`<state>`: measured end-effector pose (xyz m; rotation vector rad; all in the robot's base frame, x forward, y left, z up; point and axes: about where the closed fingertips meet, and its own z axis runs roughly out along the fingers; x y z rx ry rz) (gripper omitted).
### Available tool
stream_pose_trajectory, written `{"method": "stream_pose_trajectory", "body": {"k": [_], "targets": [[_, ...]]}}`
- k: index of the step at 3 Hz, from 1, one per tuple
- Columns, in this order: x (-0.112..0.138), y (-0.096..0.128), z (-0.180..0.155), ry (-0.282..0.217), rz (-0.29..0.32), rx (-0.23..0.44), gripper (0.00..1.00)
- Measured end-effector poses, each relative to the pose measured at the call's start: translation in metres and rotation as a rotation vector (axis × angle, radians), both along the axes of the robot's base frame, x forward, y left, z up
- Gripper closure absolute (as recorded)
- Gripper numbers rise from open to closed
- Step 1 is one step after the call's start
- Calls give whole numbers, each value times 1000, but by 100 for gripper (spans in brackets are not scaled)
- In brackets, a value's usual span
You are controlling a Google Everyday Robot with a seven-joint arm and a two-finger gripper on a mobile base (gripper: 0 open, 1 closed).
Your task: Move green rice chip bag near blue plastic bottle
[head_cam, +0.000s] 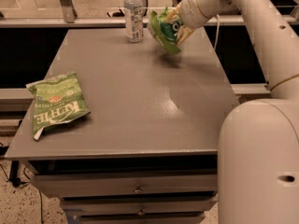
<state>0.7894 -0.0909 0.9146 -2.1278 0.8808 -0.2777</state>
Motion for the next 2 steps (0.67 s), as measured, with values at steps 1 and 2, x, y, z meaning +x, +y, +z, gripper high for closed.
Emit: {"method": "stream_pose_trajectory", "body": {"k": [1, 2], "targets": [[4, 10, -8, 11, 29, -11, 100], [11, 20, -13, 21, 40, -14, 82]]}}
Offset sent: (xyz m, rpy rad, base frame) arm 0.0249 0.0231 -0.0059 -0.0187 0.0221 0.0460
